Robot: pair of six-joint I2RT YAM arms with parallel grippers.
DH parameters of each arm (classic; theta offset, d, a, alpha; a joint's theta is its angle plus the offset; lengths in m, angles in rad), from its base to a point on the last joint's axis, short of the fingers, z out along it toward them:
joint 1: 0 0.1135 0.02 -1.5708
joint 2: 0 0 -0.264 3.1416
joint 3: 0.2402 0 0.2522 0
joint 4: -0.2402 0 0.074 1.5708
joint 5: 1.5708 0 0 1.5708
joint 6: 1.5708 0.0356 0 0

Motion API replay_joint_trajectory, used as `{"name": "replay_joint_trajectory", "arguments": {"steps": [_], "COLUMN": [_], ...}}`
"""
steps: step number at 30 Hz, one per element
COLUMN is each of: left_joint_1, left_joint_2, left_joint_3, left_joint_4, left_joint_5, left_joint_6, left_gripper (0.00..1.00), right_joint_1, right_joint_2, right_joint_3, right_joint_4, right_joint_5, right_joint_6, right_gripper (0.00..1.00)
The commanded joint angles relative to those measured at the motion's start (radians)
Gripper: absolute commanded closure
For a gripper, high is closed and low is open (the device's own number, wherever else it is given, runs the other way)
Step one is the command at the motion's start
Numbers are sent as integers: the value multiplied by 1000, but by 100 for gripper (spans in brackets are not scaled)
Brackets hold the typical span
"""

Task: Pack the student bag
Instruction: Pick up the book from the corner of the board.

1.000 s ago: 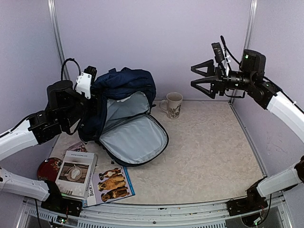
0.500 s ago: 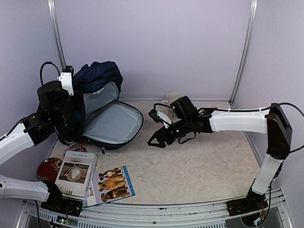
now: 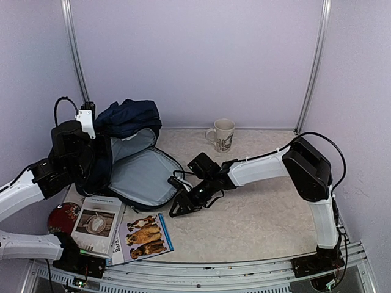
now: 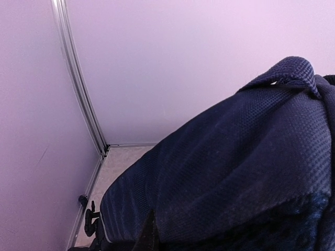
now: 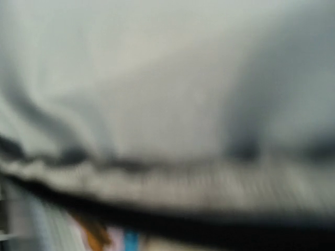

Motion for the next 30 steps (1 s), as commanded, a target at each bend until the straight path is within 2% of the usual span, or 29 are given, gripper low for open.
{"name": "replay_joint_trajectory", "arguments": {"steps": [1, 10, 18, 22, 27, 30], "left_joint_1": [2, 4, 30, 54, 56, 56], "left_joint_2": [-88, -142, -143, -154, -155, -157], "left_joint_3": [66, 60, 61, 55, 53, 53], "left_joint_4": [163, 121, 109, 112, 107, 109], "left_joint_5": [-4, 28, 85, 119, 124, 123], "left_joint_6": [-55, -43, -62, -79, -83, -82], "left_gripper": [100, 100, 100, 100, 100, 100], "right_joint_1": [24, 39, 61, 60, 62, 75], "right_joint_2": [82, 165, 226, 227, 225, 232], "right_joint_3": [-38, 15, 123, 140, 139, 168], "right_joint_4": [249, 383, 447, 491, 586, 611], "right_joint_5": [-179, -195, -224, -232, -233, -257], "right_joint_6": [249, 392, 452, 472, 521, 532], "right_gripper": [49, 48, 47, 52, 69, 73]}}
